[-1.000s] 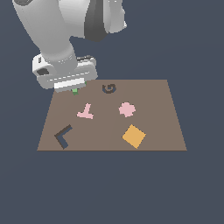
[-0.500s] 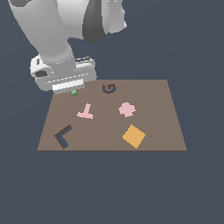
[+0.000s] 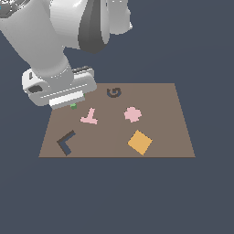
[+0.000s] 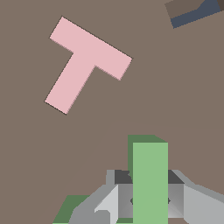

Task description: Insert a designated object into the corresponding slot on a board.

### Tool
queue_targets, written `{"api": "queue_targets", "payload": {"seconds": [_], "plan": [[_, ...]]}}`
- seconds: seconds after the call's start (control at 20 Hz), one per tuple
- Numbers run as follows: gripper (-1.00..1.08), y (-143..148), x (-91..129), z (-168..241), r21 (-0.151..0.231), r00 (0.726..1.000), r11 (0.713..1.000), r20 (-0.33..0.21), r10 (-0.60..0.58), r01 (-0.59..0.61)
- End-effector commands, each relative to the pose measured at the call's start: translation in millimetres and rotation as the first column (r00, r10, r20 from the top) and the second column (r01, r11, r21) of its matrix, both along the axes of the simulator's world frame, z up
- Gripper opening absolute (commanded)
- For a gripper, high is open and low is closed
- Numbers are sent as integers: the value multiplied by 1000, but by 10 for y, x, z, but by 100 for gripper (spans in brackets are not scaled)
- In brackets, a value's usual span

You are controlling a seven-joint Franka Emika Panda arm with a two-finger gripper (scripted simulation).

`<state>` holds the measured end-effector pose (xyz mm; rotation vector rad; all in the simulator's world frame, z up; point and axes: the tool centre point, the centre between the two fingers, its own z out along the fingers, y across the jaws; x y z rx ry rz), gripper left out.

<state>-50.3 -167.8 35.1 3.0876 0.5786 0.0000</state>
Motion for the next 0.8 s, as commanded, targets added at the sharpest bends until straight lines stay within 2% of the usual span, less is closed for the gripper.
{"api": "queue_targets", "payload": {"seconds": [0.0,0.3,0.75], "plan": [[-100,-31,145,8,0,1000,1000,0,32,-32],[-100,-89,564,23,0,993,993,1,121,-121],[-100,-96,1181,44,0,969,969,1,249,-249]]}}
